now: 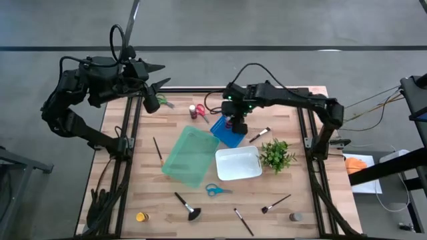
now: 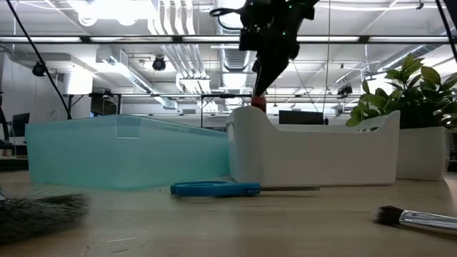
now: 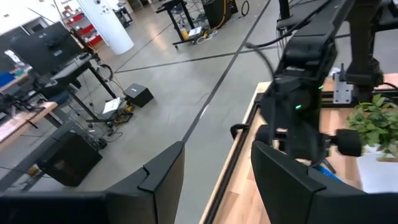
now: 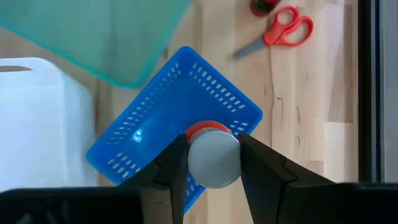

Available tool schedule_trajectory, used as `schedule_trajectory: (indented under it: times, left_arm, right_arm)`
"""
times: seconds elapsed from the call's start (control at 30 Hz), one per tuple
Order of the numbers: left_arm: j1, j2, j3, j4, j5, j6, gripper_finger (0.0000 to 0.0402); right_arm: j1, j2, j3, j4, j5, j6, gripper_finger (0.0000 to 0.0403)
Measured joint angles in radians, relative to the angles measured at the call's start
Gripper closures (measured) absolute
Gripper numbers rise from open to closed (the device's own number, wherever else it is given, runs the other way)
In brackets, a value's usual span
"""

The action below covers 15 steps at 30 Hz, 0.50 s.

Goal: Pick & Place Paint Supplies
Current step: Put the orange paint bottle into the blue bin

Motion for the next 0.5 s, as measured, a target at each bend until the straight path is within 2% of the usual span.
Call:
schedule_trajectory:
  times: [0.5]
  left_arm:
    - [-0.001, 0.000, 0.000, -0.048, 0.010, -0.024, 0.0208]
  right_arm:
    - [-0.018, 0.124, -0.008, 0.117, 0.048, -0.003, 0.0293]
